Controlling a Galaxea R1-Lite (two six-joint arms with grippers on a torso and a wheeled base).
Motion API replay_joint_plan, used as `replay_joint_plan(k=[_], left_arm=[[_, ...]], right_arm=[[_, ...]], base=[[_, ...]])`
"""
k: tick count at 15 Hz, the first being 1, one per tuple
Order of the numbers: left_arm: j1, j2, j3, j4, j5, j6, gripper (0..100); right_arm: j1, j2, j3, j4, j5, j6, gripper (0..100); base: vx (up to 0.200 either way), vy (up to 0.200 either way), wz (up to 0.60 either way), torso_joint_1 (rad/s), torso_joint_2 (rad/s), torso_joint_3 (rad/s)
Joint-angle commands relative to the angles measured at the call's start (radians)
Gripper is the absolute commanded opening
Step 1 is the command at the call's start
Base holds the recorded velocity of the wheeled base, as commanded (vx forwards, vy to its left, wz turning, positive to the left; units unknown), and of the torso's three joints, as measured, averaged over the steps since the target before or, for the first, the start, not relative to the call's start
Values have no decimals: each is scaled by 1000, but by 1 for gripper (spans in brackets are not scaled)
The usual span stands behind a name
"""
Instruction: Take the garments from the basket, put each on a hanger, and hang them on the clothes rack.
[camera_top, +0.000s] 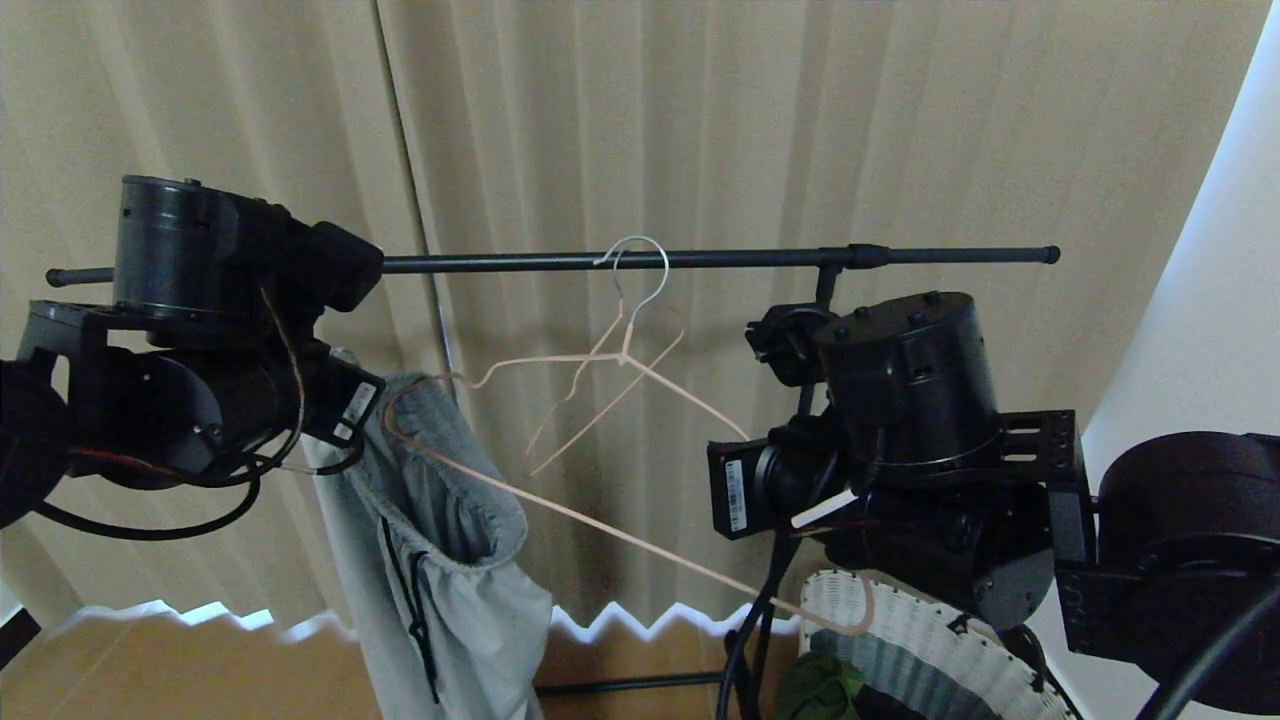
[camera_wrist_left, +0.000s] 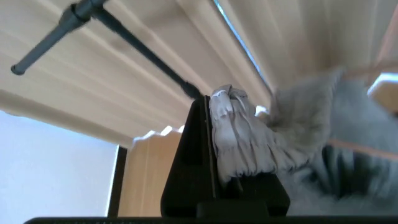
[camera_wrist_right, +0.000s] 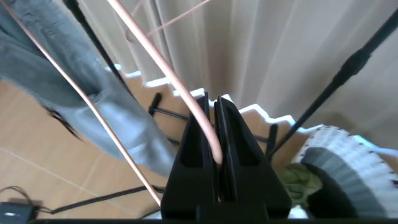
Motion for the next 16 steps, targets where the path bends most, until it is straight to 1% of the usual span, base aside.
replay_joint_plan(k=[1, 2, 3, 4, 5, 6, 7, 9, 12, 16], left_arm=[[0, -15, -3, 6, -1, -8, 0], [0, -13, -9, 7, 0, -26, 0], [-4, 5, -30, 9, -1, -106, 0], [-6, 33, -43, 10, 0, -176, 0], [-15, 45, -49, 17, 0, -213, 0], [-18, 50, -50, 35, 0, -231, 0], [-19, 50, -50, 53, 0, -241, 0], [-19, 50, -49, 59, 0, -244, 0], [-38, 48, -50, 59, 0, -251, 0], [-79, 41, -75, 59, 0, -258, 0]], right_arm=[[9, 1, 3, -1, 0, 7, 0], [16, -4, 7, -1, 0, 10, 0], [47, -8, 29, -1, 2, 13, 0], [55, -8, 38, -1, 3, 14, 0], [72, -7, 37, -2, 5, 16, 0], [81, -4, 32, -4, 5, 22, 0], [84, -4, 32, -21, 0, 33, 0], [87, -2, 38, -68, 0, 31, 0], [87, 18, 27, -75, 0, 30, 0], [87, 99, -39, -75, 0, 31, 0]], base=[[0, 0, 0, 0, 0, 0], [0, 0, 0, 0, 0, 0], [0, 0, 0, 0, 0, 0], [0, 0, 0, 0, 0, 0], [0, 0, 0, 0, 0, 0], [0, 0, 0, 0, 0, 0], [0, 0, 0, 0, 0, 0], [0, 0, 0, 0, 0, 0], [0, 0, 0, 0, 0, 0], [0, 0, 0, 0, 0, 0]])
